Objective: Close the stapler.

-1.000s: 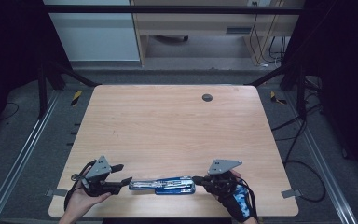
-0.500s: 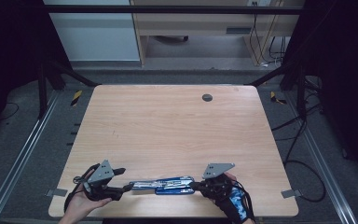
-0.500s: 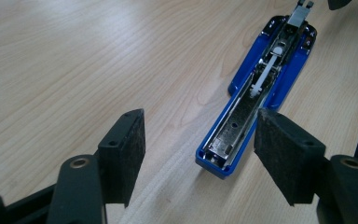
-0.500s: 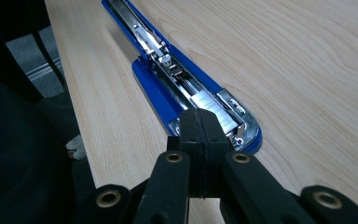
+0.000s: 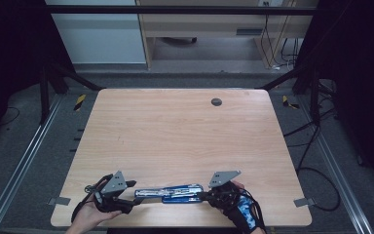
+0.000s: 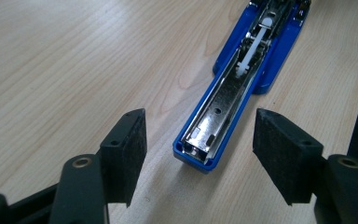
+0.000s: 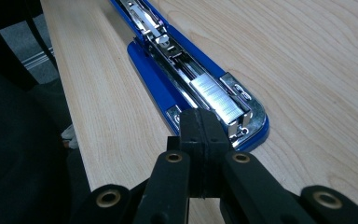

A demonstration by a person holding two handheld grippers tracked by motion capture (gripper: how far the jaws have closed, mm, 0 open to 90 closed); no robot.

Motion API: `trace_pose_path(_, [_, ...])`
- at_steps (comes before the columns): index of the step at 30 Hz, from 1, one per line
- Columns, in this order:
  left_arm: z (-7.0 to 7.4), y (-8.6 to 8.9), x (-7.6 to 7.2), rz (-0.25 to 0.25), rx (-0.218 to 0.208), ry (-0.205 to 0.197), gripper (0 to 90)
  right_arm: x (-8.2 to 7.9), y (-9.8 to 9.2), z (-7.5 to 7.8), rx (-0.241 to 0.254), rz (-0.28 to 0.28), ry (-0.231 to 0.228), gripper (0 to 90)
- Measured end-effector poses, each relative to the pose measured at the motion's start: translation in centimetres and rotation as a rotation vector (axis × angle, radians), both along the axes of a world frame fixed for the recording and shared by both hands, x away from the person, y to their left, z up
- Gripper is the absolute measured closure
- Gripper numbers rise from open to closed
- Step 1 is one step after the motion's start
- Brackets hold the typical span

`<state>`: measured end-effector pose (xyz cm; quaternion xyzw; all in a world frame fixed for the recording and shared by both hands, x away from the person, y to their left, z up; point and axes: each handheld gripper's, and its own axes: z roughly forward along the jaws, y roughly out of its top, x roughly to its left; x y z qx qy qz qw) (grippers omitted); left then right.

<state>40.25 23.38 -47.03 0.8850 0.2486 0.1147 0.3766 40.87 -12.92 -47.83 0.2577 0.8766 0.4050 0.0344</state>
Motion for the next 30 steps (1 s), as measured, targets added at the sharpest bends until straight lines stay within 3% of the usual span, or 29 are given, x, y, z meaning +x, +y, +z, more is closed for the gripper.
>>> trace_pose_path(9, [-0.47, -0.33, 0.16, -0.015, 0.028, 0.008, 41.4, 0.13, 0.16, -0.26, -0.02, -0.004, 0.003, 90.0])
trace_pose_path(30, [-0.88, -0.92, 0.57, -0.04, 0.05, 0.037, 51.7, 0.27, 0.47, -0.63, -0.042, -0.007, 0.009, 90.0])
